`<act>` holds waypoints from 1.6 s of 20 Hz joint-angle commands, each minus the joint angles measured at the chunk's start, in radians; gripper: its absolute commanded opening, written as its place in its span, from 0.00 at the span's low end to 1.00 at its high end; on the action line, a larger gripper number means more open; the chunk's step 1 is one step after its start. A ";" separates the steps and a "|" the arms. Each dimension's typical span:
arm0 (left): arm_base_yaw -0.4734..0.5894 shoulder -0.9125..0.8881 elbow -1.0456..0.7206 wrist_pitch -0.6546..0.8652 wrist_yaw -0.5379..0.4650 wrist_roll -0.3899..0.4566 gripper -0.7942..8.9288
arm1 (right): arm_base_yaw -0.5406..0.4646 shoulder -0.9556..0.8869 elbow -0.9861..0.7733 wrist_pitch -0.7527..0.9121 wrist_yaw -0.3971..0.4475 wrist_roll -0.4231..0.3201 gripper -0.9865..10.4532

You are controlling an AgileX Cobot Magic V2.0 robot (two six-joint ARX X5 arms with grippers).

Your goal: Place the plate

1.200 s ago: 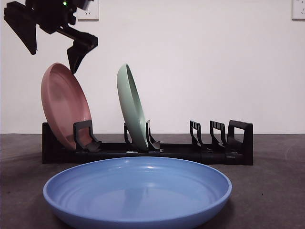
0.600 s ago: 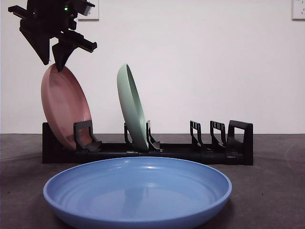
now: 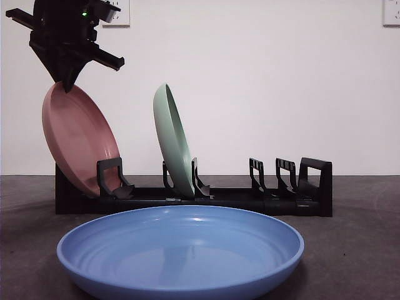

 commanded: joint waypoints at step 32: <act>-0.054 -0.483 0.192 -0.525 0.528 -0.055 0.09 | 0.008 0.005 0.013 0.010 -0.001 0.012 0.47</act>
